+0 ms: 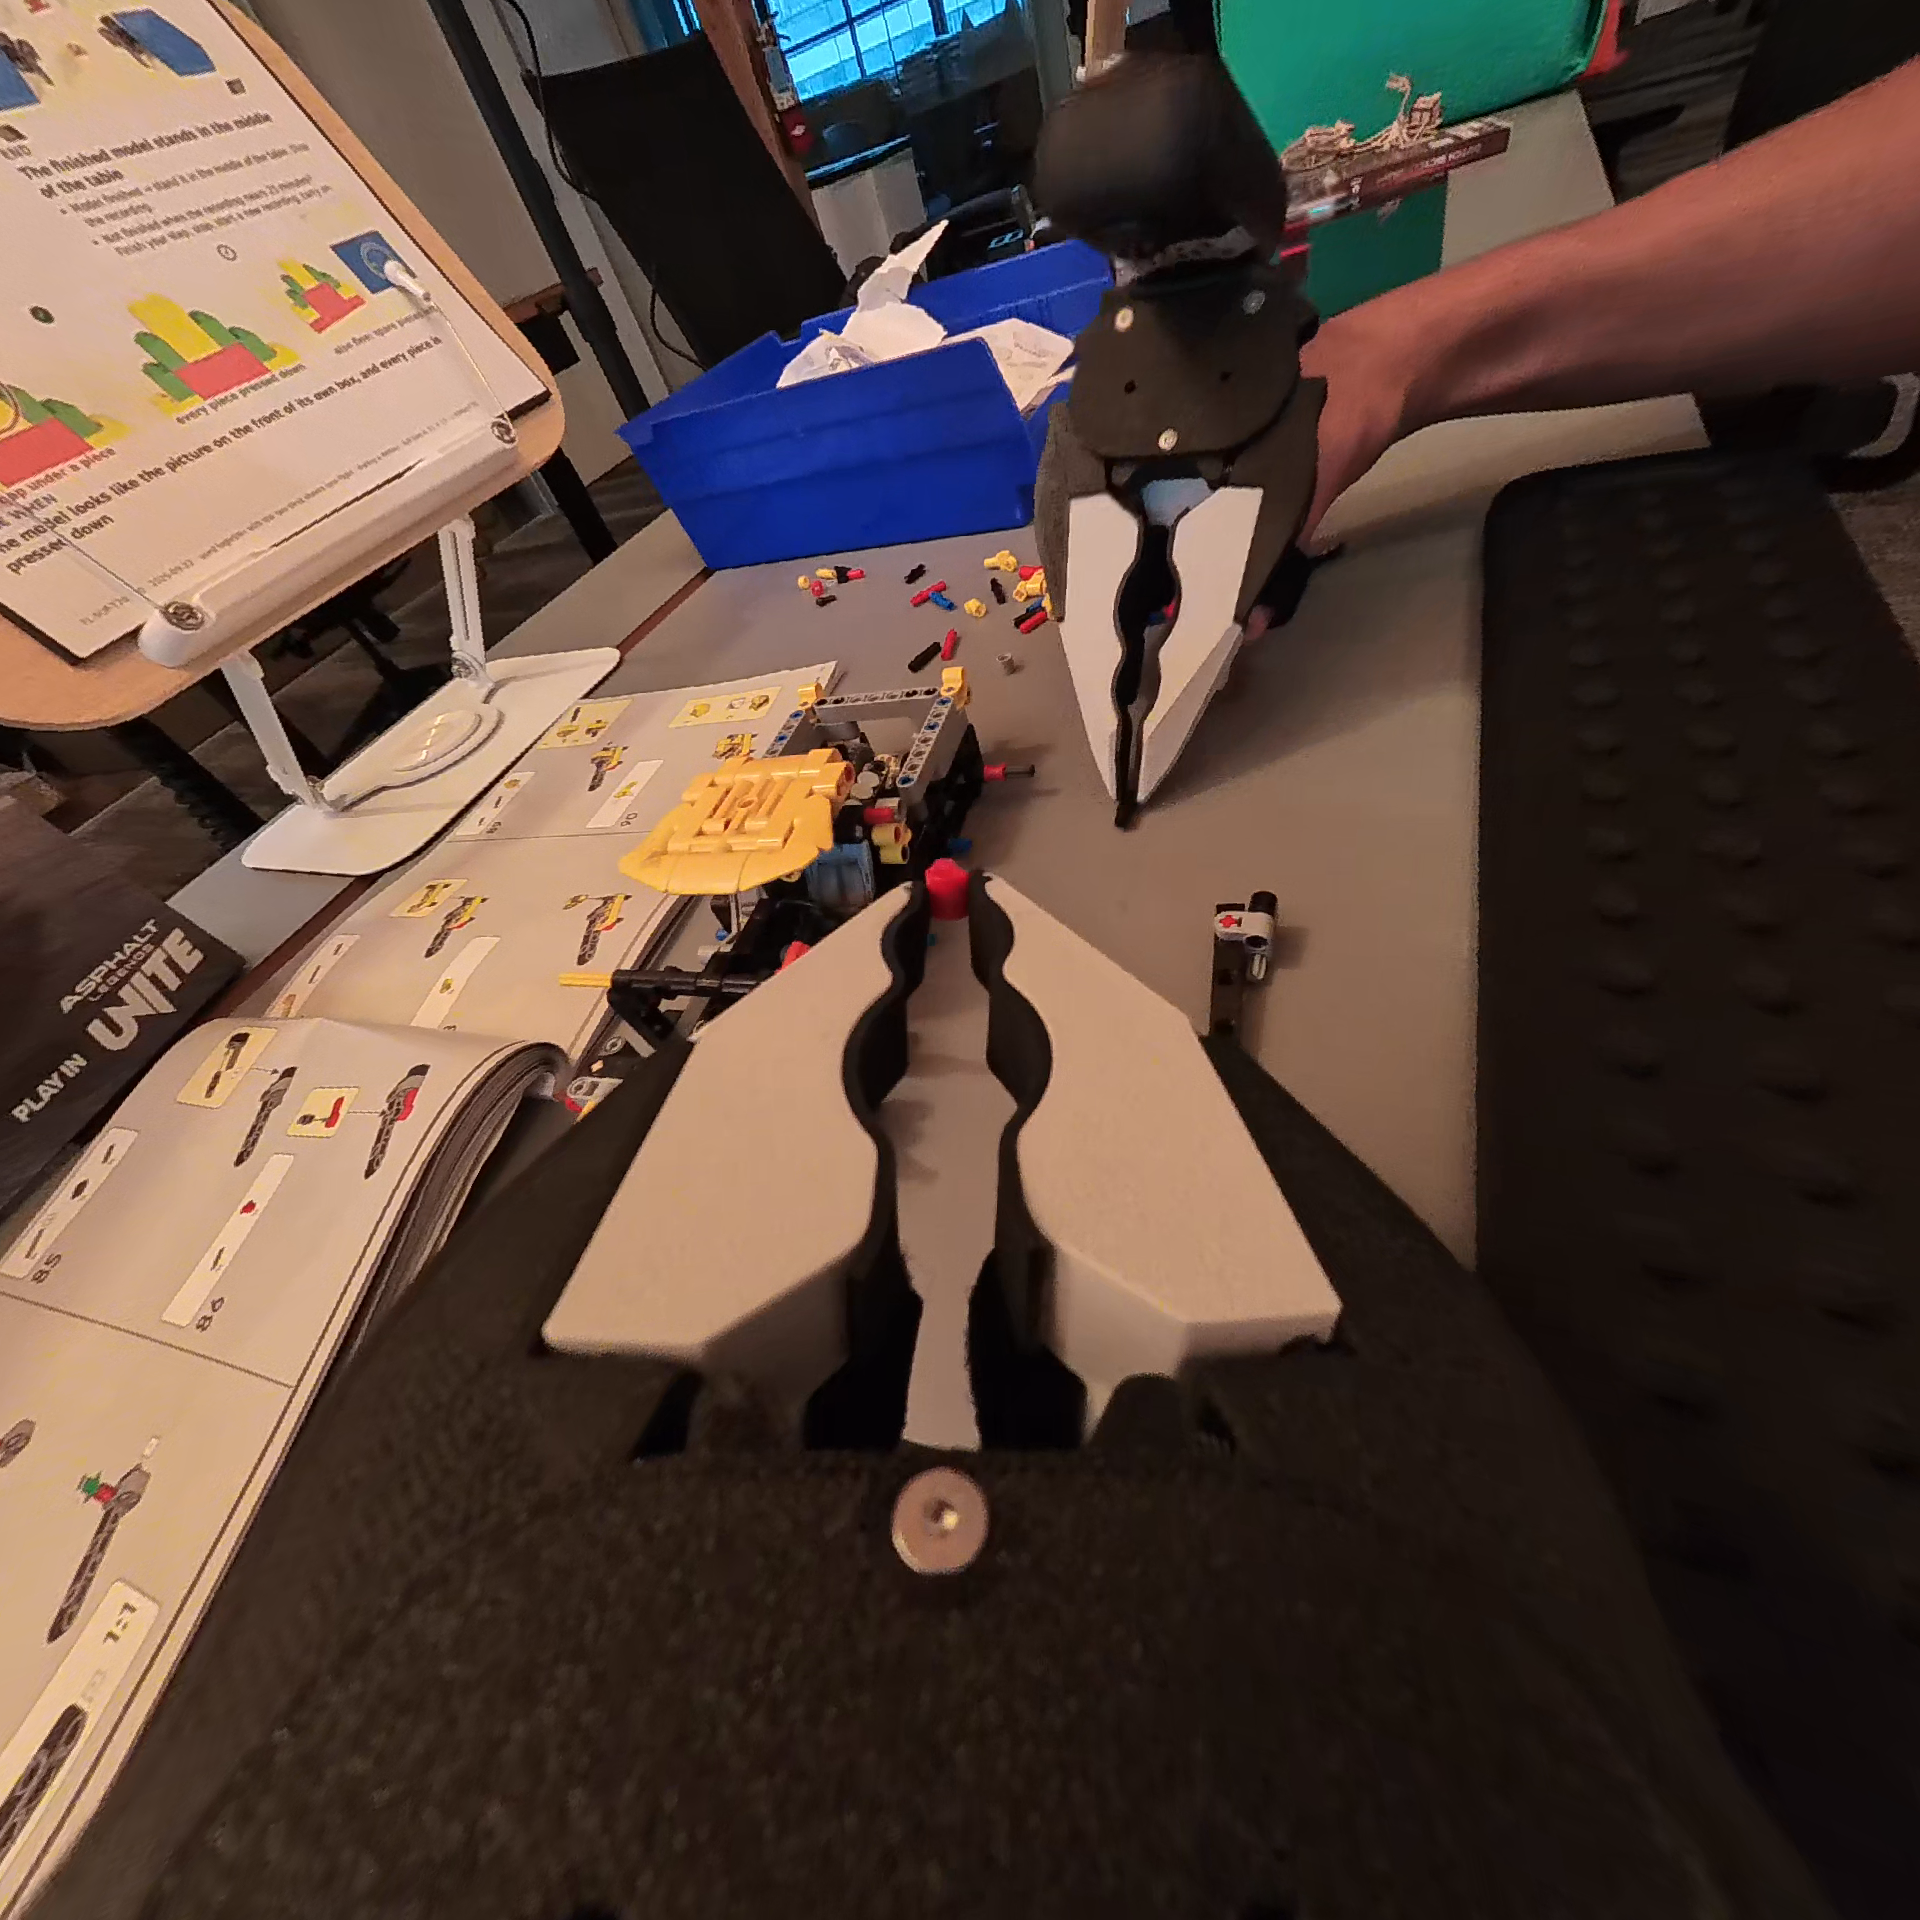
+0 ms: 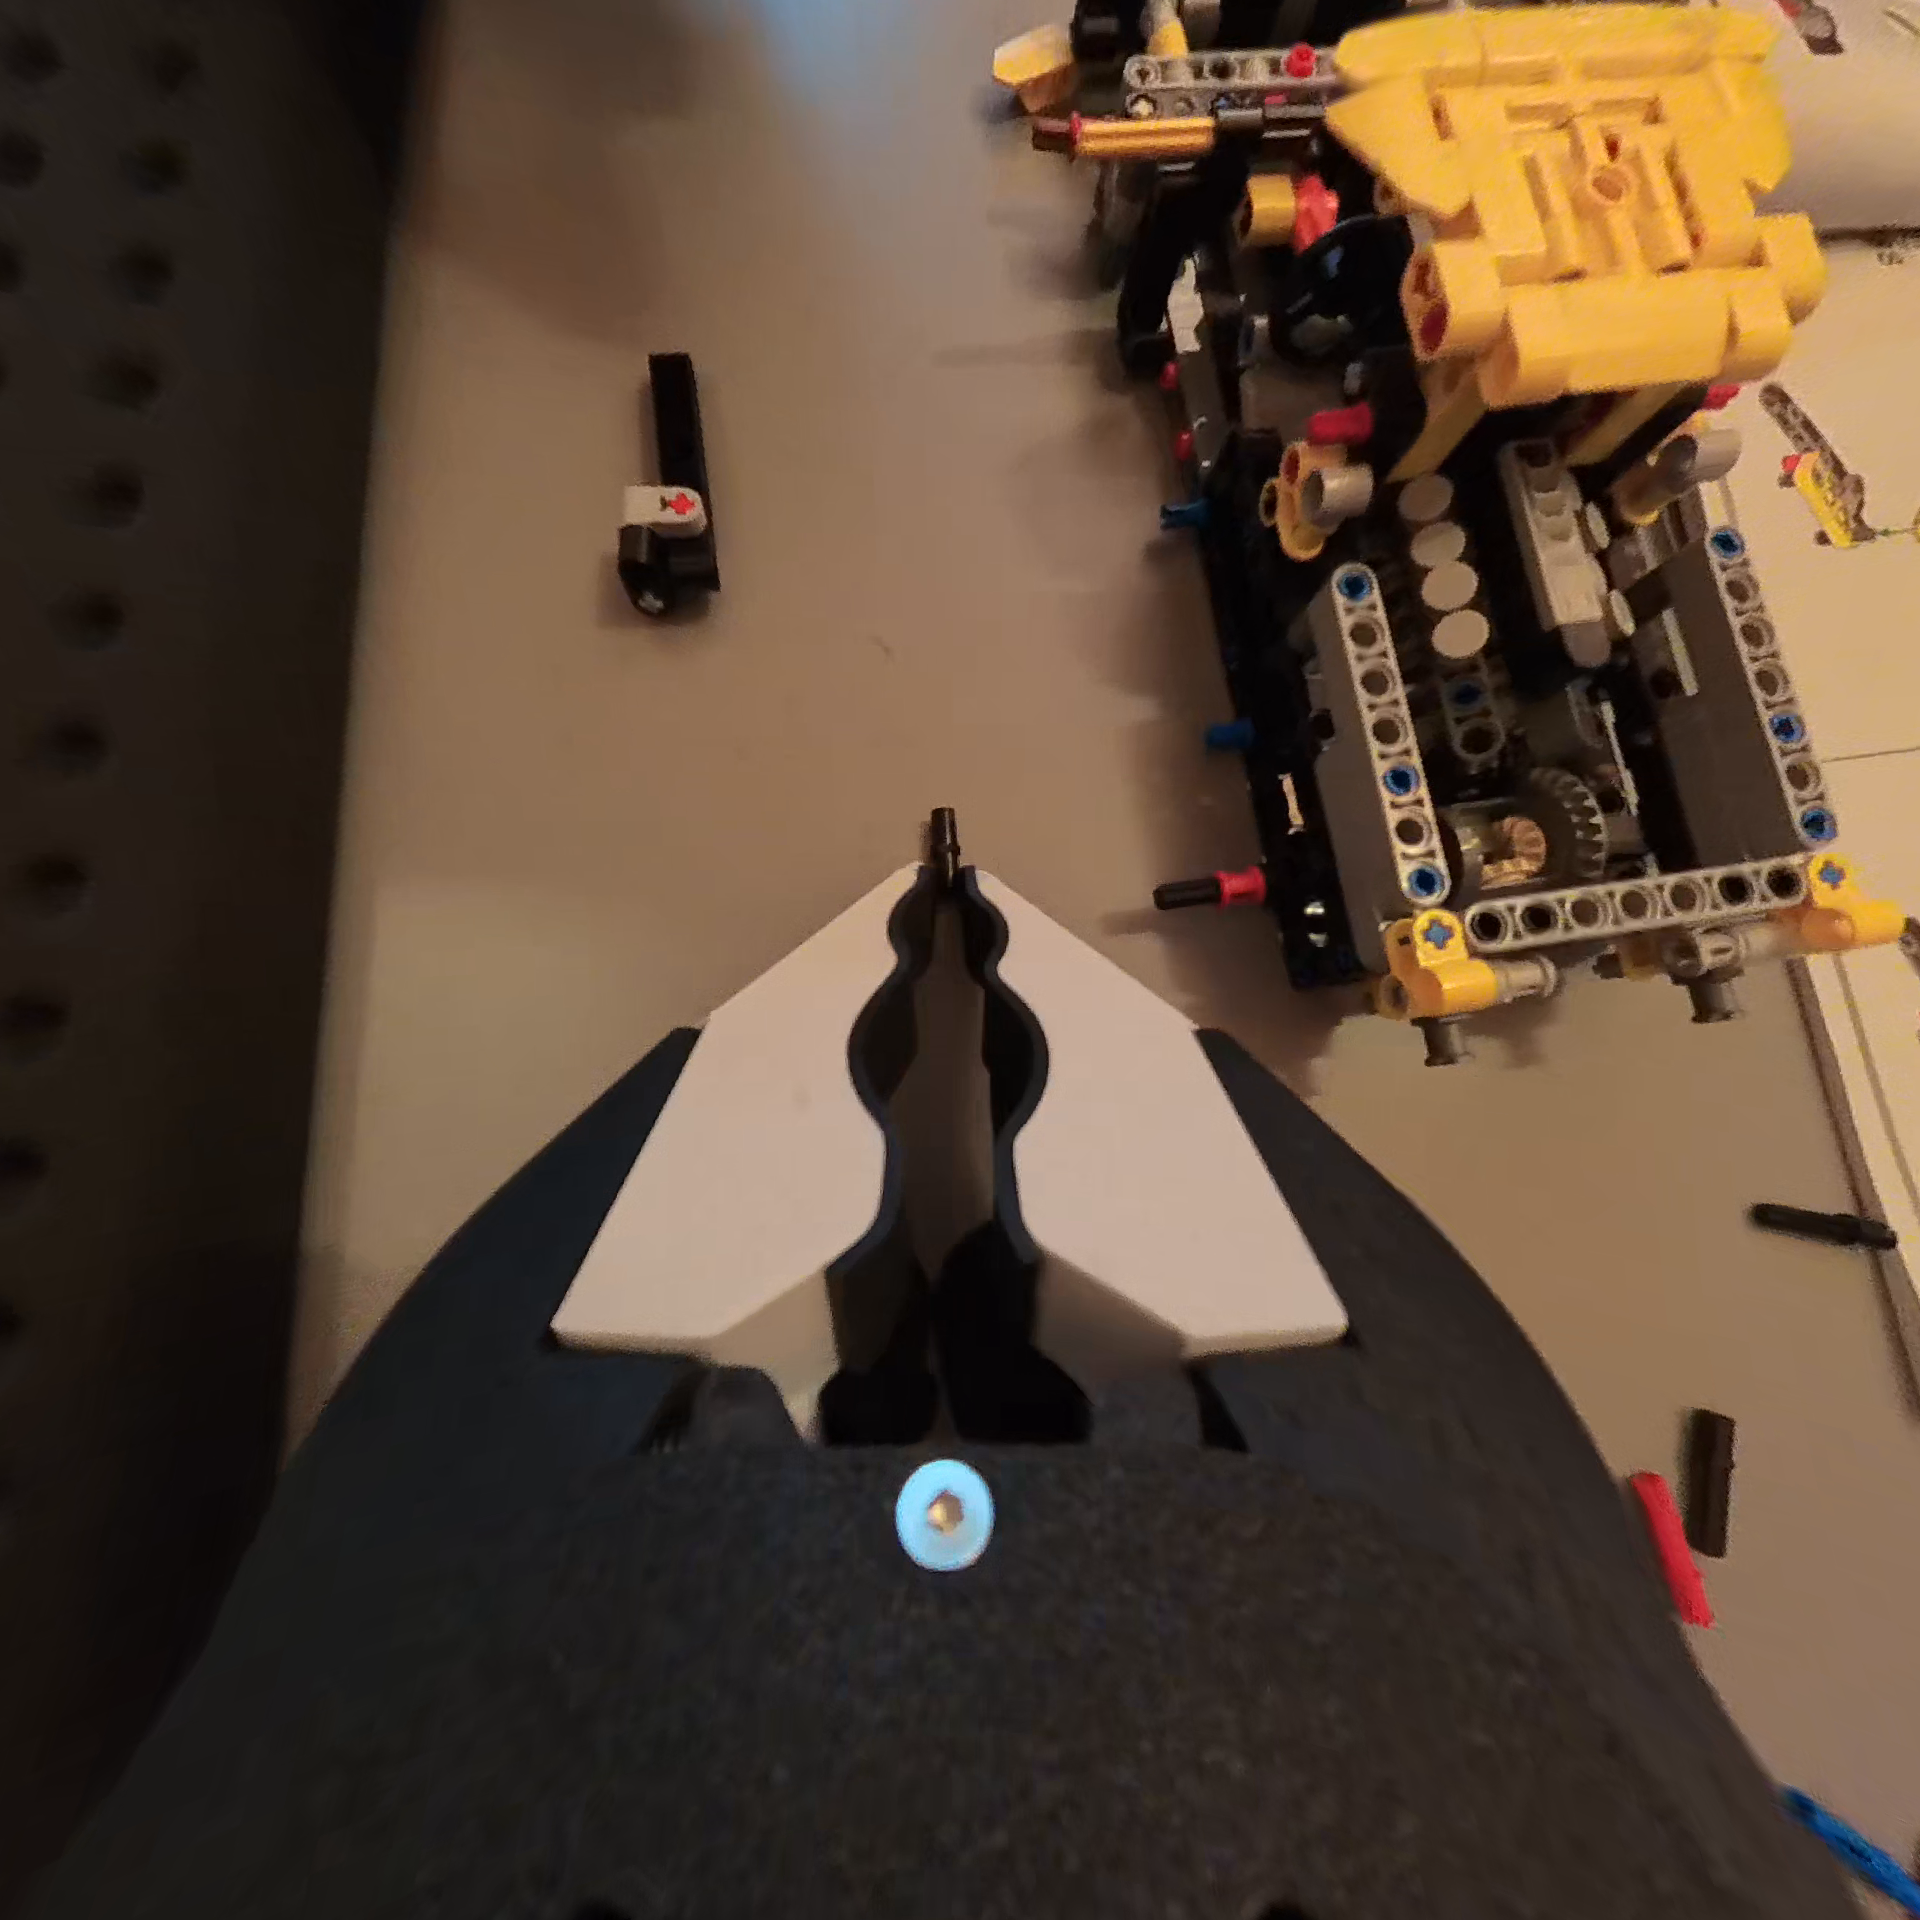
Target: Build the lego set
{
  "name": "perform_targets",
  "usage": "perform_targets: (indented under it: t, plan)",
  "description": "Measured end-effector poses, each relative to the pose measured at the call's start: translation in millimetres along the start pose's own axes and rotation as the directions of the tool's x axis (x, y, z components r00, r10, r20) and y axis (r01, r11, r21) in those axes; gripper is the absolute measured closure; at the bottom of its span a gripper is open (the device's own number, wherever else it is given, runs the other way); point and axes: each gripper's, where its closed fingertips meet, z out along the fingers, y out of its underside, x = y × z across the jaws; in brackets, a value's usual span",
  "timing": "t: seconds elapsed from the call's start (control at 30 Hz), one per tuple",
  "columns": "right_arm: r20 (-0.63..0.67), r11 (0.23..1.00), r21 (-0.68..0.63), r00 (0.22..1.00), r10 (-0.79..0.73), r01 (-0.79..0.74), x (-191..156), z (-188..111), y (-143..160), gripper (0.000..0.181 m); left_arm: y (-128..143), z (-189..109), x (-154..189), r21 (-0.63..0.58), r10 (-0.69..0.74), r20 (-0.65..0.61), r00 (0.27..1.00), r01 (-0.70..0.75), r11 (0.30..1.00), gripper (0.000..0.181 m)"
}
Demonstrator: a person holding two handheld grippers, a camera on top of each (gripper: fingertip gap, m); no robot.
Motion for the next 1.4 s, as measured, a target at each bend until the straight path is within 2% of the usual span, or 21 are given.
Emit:
perform_targets:
  t: [0.07,0.1,0.17,0.2,0.23,0.3,0.37,0.47,0.53,0.57,0.67,0.77,0.97,1.4]
  plan:
    - [-0.009,1.000,0.000,1.000,-0.002,0.002,1.8,-9.5,-10.6,0.178,-0.4,0.1,-1.4,0.003,-0.003,0.003,1.000,0.003,1.000,0.174]
    - [-0.032,0.999,-0.050,0.999,0.002,-0.003,7.6,-18.4,-10.1,0.178,-0.4,-0.1,-2.1,0.004,-0.007,0.003,1.000,0.007,1.000,0.174]
    - [-0.039,0.975,-0.221,0.999,0.022,-0.030,14.1,-43.1,0.5,0.178,-0.5,-1.1,-4.0,0.008,-0.015,0.007,1.000,0.015,1.000,0.174]
    - [-0.034,0.937,-0.344,0.998,0.050,-0.059,14.2,-58.4,12.2,0.178,-0.3,-1.7,-5.1,0.008,-0.018,0.011,1.000,0.018,1.000,0.174]
    - [-0.035,0.867,-0.488,0.995,0.094,-0.099,11.9,-76.3,29.1,0.178,-0.2,-2.1,-6.4,0.008,-0.021,0.017,1.000,0.021,1.000,0.174]
    - [-0.077,0.644,-0.739,0.975,0.210,-0.197,-0.3,-117.1,65.1,0.178,-1.1,-3.3,-8.0,0.013,-0.025,0.024,0.999,0.025,1.000,0.174]
    - [-0.158,0.390,-0.875,0.931,0.329,-0.286,-20.5,-156.4,93.0,0.178,-2.1,-4.2,-8.3,0.017,-0.029,0.026,0.999,0.029,0.999,0.174]
    - [-0.256,0.124,-0.928,0.842,0.474,-0.351,-53.9,-192.5,128.7,0.178,-3.7,-4.1,-6.0,0.022,-0.026,0.019,0.999,0.025,0.999,0.174]
    - [-0.319,-0.010,-0.931,0.803,0.503,-0.364,-66.8,-211.9,158.9,0.178,-3.8,-3.5,-4.0,0.019,-0.014,0.017,1.000,0.014,1.000,0.174]
    - [-0.346,-0.047,-0.925,0.786,0.513,-0.377,-71.4,-218.2,170.9,0.178,-3.5,-3.2,-3.1,0.016,-0.007,0.017,1.000,0.007,1.000,0.174]
    - [-0.411,-0.105,-0.899,0.736,0.538,-0.425,-82.0,-227.9,191.7,0.178,-3.3,-2.1,-0.8,0.011,0.006,0.013,1.000,-0.006,1.000,0.174]
    - [-0.438,-0.126,-0.887,0.720,0.538,-0.445,-87.6,-230.9,201.7,0.177,-2.9,-1.2,0.6,0.007,0.007,0.008,1.000,-0.007,1.000,0.174]
    - [-0.457,-0.161,-0.882,0.725,0.516,-0.442,-89.5,-233.4,212.0,0.178,-2.5,0.2,4.5,0.000,0.019,-0.001,1.000,-0.019,1.000,0.174]
    - [-0.462,-0.152,-0.878,0.724,0.512,-0.454,-91.4,-229.3,217.5,0.177,-1.7,1.6,7.1,-0.007,0.033,-0.005,0.999,-0.033,0.999,0.174]
